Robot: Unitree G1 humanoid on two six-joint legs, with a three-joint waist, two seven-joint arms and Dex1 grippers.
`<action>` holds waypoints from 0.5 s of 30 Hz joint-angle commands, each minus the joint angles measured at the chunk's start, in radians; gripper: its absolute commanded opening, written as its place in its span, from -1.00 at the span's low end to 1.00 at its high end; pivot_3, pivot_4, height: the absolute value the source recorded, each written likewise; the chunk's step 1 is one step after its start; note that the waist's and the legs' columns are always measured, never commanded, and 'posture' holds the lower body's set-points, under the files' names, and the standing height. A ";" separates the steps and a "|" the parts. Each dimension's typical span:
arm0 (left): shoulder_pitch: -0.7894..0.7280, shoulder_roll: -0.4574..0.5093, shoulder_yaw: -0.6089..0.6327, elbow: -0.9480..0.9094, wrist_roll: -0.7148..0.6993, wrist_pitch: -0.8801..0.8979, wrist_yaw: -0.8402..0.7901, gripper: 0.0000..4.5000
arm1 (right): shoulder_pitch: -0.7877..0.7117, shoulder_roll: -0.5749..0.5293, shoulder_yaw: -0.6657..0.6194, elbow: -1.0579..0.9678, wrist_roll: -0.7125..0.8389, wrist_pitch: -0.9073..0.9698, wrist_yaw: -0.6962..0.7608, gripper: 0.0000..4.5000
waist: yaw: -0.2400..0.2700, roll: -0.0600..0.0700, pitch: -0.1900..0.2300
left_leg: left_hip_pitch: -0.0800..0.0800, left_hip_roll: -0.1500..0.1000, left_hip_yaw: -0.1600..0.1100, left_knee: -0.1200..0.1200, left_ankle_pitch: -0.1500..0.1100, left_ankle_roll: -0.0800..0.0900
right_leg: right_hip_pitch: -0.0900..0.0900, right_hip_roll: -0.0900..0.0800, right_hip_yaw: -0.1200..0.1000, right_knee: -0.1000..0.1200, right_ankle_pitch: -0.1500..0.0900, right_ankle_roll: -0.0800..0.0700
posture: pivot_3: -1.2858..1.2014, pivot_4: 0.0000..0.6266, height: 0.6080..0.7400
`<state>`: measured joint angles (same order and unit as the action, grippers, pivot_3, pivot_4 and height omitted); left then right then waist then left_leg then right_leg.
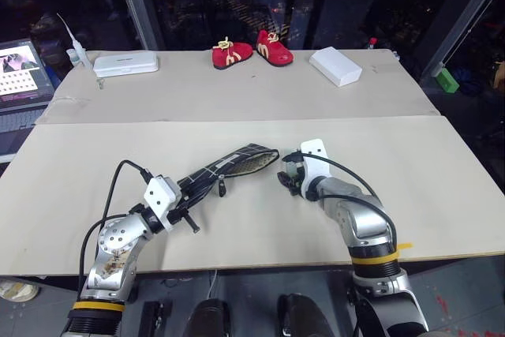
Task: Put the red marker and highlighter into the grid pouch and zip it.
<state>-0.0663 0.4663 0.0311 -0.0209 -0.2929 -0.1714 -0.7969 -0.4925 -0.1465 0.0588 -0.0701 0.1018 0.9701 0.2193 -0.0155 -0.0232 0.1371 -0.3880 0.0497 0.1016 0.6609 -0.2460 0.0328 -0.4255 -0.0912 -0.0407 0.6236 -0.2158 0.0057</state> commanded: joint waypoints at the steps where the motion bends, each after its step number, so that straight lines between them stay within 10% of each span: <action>1: -0.005 0.000 0.018 -0.013 -0.003 -0.019 0.007 -1.00 | 0.009 -0.012 -0.007 0.053 0.008 -0.009 0.013 -0.35 | 0.000 0.000 0.000 | 0.000 0.000 0.000 0.000 0.000 0.000 | 0.000 0.000 0.000 0.000 0.000 0.000 | 0.03 -0.52 1.00; 15: -0.010 0.000 0.013 -0.024 -0.008 -0.010 0.001 -1.00 | -0.049 -0.359 0.024 0.004 0.030 -0.697 0.503 -0.53 | -0.001 0.001 0.002 | -0.005 -0.001 0.000 -0.001 -0.001 0.001 | -0.004 0.001 0.000 -0.004 0.000 0.001 | 0.03 -0.52 1.00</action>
<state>-0.0681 0.4656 0.0328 -0.0225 -0.2939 -0.1712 -0.7965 -0.5299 -0.4677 0.0795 -0.0152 0.1032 0.4028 0.6051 -0.0163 -0.0219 0.1388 -0.3930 0.0490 0.1018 0.6599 -0.2467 0.0340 -0.4294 -0.0902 -0.0406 0.6191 -0.2162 0.0067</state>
